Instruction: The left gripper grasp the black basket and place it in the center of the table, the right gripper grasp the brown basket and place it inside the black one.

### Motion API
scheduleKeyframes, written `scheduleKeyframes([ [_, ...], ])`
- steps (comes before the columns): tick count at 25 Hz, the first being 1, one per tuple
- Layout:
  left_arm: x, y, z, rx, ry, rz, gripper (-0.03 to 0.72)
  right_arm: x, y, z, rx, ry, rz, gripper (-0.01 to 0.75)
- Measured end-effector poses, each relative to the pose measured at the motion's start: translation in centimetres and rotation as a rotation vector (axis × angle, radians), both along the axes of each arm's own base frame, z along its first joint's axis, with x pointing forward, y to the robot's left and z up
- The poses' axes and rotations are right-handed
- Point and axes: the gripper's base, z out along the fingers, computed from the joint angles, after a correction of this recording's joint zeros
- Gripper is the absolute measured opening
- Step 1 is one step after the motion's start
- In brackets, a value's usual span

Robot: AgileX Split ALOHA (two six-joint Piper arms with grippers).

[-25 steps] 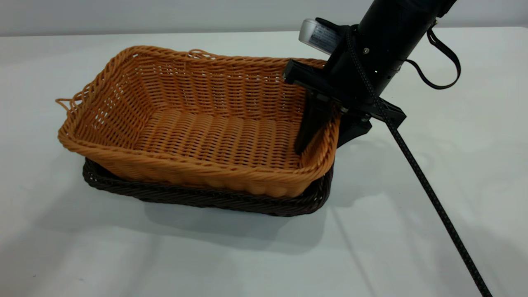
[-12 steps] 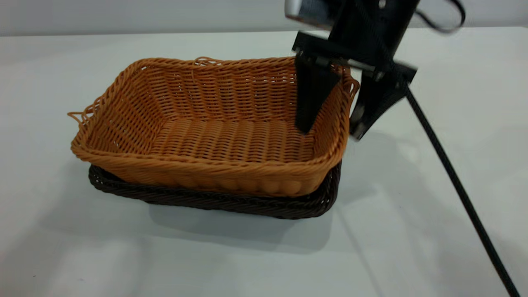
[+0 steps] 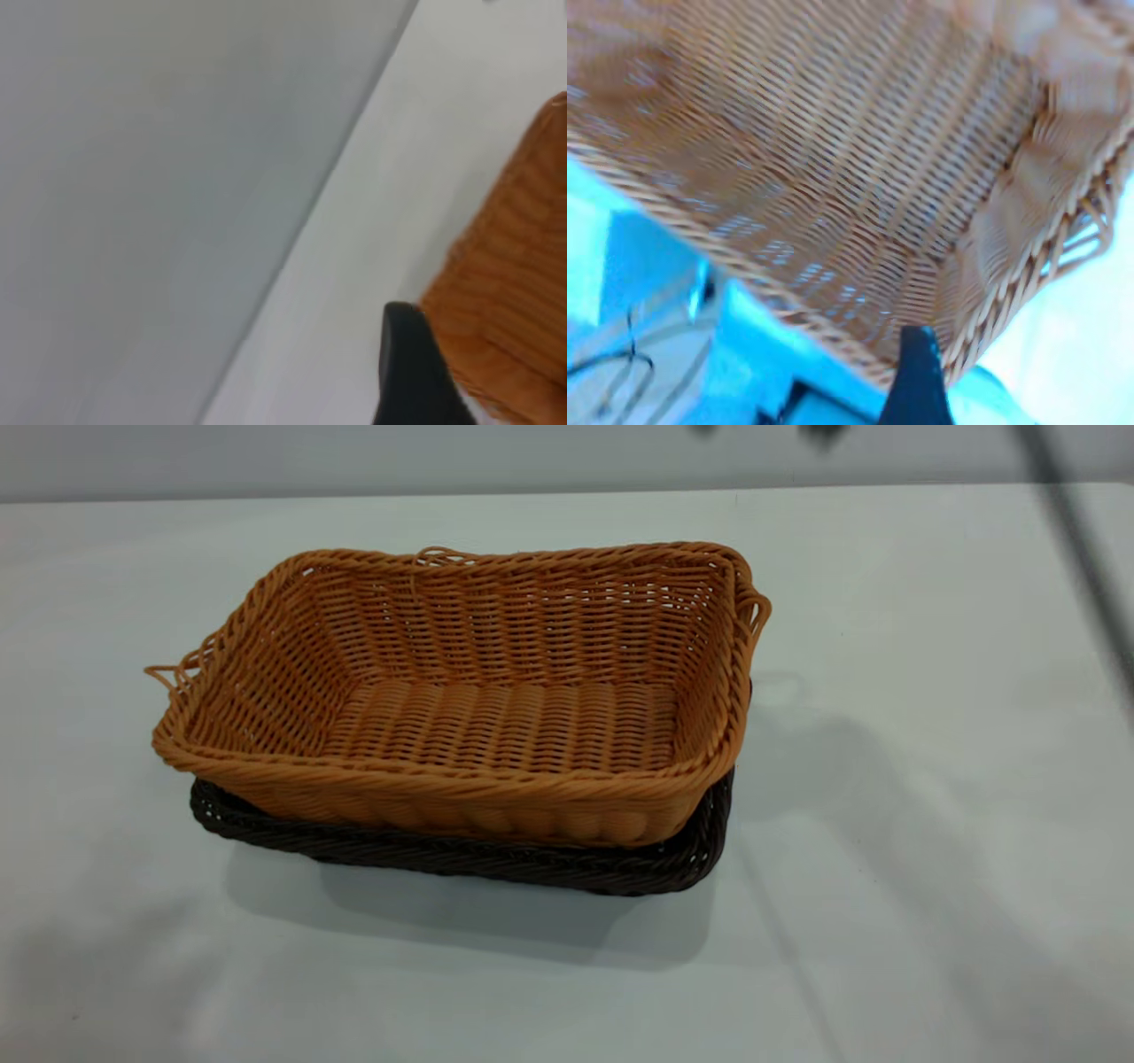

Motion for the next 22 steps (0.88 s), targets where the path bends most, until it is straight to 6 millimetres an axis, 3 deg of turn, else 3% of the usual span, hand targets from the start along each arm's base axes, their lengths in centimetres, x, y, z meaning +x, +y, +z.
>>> scheduleKeyframes([
  [3, -2.7, 1.2, 0.2, -0.043, 0.061, 0.062, 0.366, -3.0, -1.3, 6.3, 0.055, -0.148, -0.004, 0.509],
  [6, -4.9, 2.5, 0.0, -0.058, 0.137, 0.167, 0.366, -7.1, -3.2, 12.3, 0.110, -0.307, -0.007, 0.509],
  [10, -5.5, 3.8, 0.1, -0.128, 0.146, 0.336, 0.366, -13.6, -6.3, 16.5, 0.126, -0.470, -0.013, 0.509],
  [13, -5.4, 4.2, -1.0, -0.173, 0.190, 0.448, 0.366, -18.2, -8.9, 16.5, 0.082, -0.532, -0.041, 0.507],
  [15, -5.1, 4.4, -2.3, -0.181, 0.233, 0.514, 0.366, -20.9, -10.6, 15.1, 0.034, -0.544, -0.071, 0.507],
  [20, -4.0, 4.2, -6.9, -0.136, 0.385, 0.600, 0.366, -26.9, -14.1, 10.2, -0.016, -0.604, -0.156, 0.504],
  [22, -3.7, 3.9, -9.1, -0.114, 0.459, 0.619, 0.366, -28.4, -14.8, 7.6, -0.006, -0.629, -0.175, 0.500],
])
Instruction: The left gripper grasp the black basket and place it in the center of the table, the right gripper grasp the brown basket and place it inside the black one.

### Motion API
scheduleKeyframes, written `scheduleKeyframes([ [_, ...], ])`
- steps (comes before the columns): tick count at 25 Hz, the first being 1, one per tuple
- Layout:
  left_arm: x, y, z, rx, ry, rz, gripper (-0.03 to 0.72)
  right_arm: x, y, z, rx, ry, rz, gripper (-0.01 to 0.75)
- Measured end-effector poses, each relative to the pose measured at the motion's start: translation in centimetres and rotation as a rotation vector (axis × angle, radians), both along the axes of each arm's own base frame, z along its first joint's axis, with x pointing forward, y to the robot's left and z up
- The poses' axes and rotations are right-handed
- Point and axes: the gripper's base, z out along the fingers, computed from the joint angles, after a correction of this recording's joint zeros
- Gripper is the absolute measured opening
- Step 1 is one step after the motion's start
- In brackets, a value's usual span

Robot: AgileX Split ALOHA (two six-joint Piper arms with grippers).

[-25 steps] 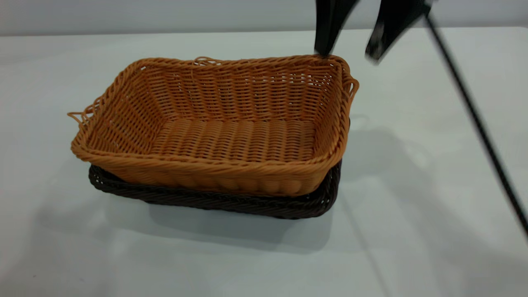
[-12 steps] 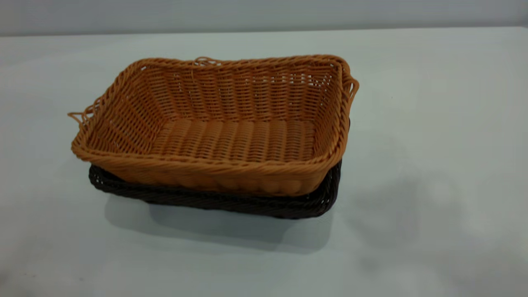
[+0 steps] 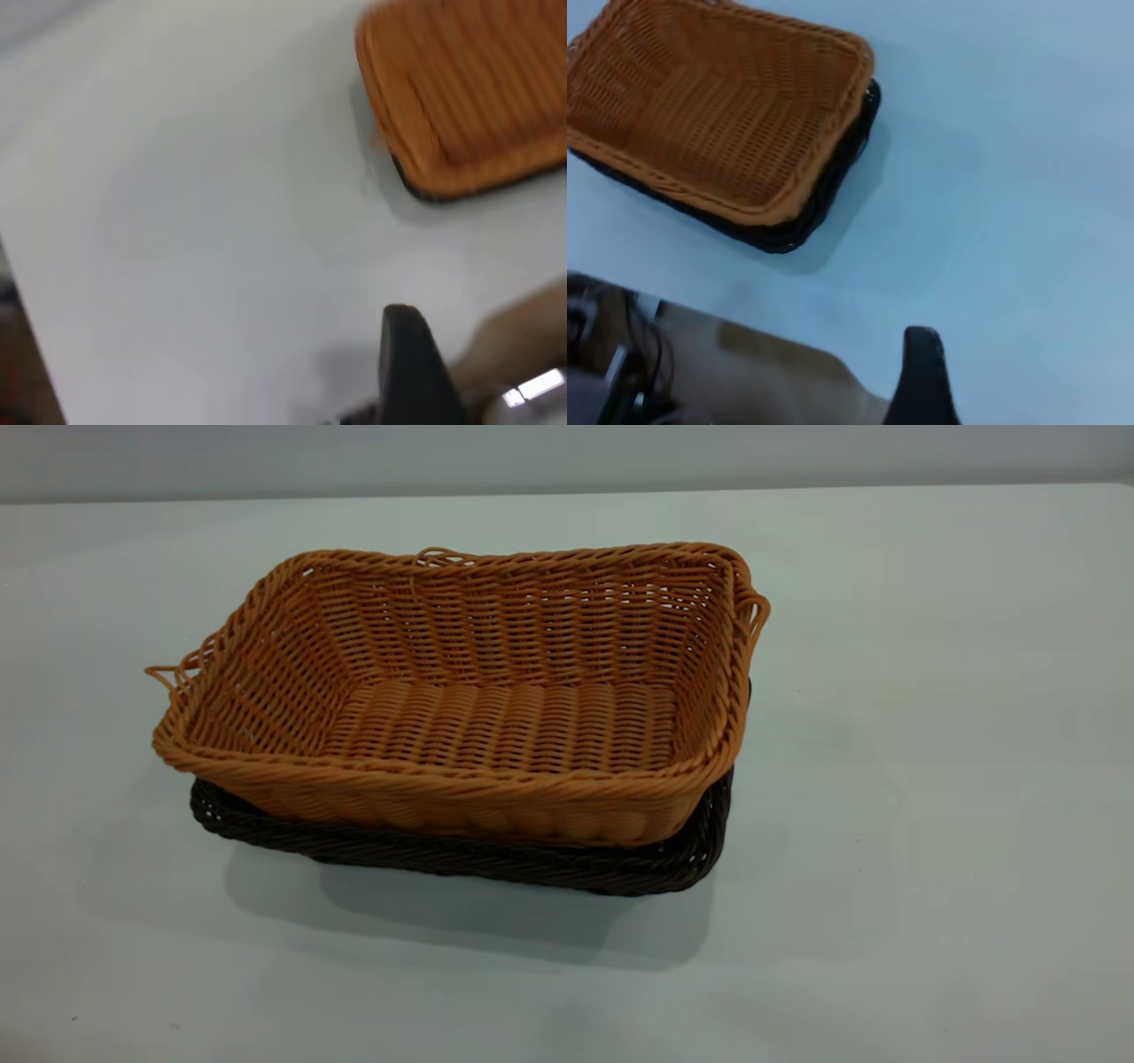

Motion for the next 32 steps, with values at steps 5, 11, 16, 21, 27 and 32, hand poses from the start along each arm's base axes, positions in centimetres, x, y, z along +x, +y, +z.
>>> scheduleKeyframes([
  [5, -0.1, -0.6, -4.6, -0.031, 0.179, 0.037, 0.366, -2.2, -1.0, -5.9, 0.000, -0.001, -0.007, 0.499],
  [11, -1.1, -1.0, -10.0, -0.047, 0.394, 0.047, 0.366, -2.7, -1.3, -8.9, -0.032, 0.063, -0.014, 0.496],
  [16, -2.1, -0.9, -14.3, -0.043, 0.505, 0.065, 0.366, -2.7, -1.3, -8.9, -0.038, 0.060, -0.020, 0.493],
  [21, -2.2, -0.8, -14.4, -0.060, 0.474, 0.082, 0.366, -2.7, -1.4, -8.9, -0.039, 0.059, -0.021, 0.492],
  [27, -2.7, -0.7, -14.0, -0.077, 0.433, 0.078, 0.366, -2.7, -1.4, -8.9, -0.039, 0.058, -0.021, 0.492],
  [32, -3.4, -0.4, -13.5, -0.104, 0.371, 0.077, 0.366, -3.4, -1.8, -8.7, -0.012, 0.004, -0.073, 0.492],
])
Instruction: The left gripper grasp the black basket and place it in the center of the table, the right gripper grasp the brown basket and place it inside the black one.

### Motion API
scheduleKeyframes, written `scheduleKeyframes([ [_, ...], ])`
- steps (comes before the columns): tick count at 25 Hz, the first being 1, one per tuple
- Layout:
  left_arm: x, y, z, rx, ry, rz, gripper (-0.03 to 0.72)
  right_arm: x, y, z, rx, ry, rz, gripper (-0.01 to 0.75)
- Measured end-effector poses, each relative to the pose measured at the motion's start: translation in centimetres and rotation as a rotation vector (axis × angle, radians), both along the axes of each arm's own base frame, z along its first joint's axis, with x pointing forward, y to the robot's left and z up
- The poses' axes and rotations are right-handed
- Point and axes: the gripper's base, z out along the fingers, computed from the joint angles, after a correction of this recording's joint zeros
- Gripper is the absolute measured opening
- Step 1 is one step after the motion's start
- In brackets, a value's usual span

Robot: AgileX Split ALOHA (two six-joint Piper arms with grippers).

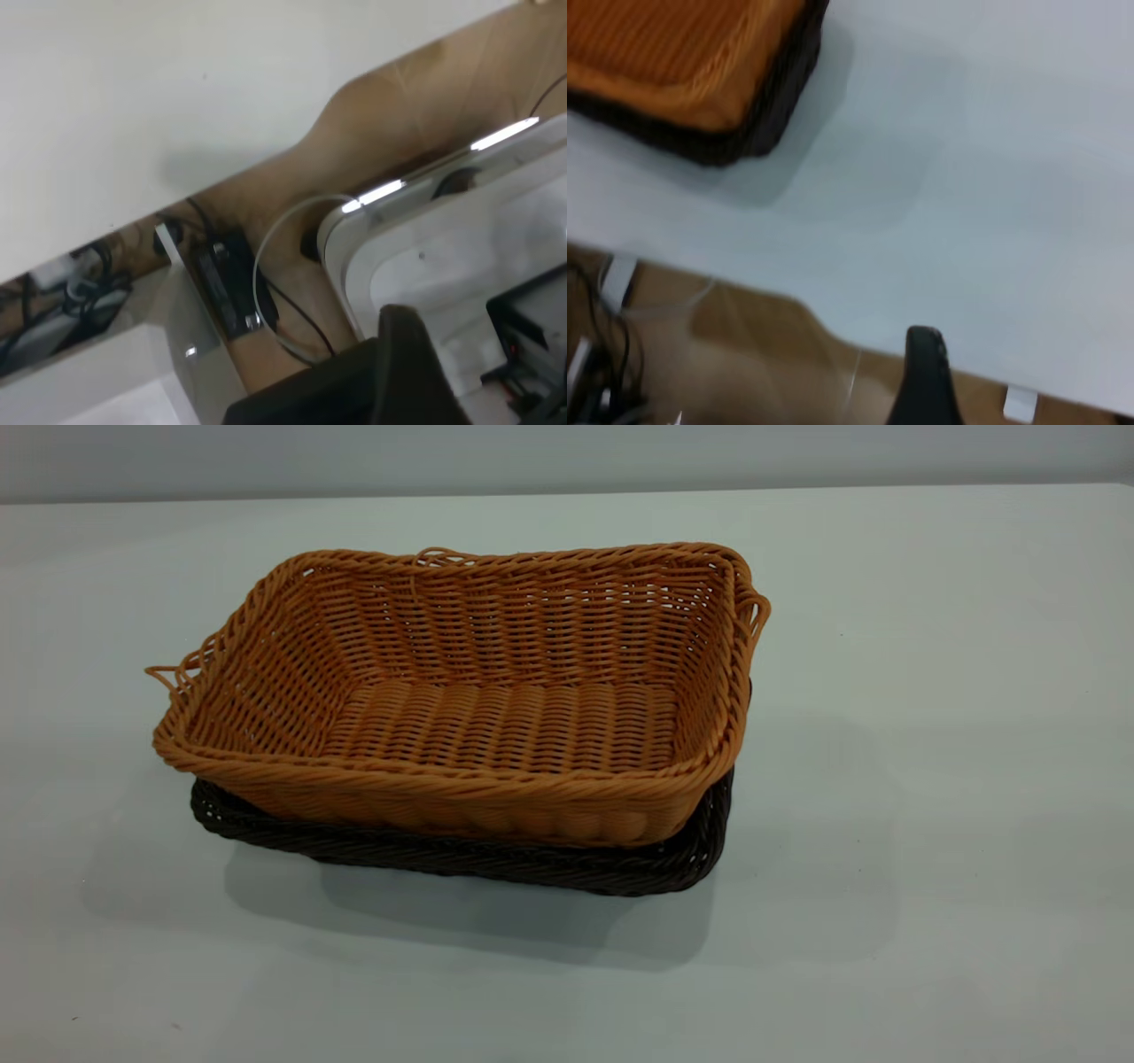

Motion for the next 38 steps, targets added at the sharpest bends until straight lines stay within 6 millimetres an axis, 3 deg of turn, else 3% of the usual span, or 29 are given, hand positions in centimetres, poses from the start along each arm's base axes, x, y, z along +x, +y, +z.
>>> scheduleKeyframes([
  [9, -2.2, 2.0, 1.3, -0.045, -0.203, 0.248, 0.366, -3.1, -0.9, 0.2, 0.056, -0.226, -0.243, 0.491],
  [20, -8.2, 2.3, 1.7, -0.083, -0.607, 0.407, 0.366, -3.1, -0.8, 0.2, 0.063, -0.224, -0.251, 0.491],
  [38, -8.3, 2.3, 1.6, -0.086, -0.599, 0.406, 0.366, -3.1, -0.8, 0.2, 0.064, -0.225, -0.250, 0.491],
])
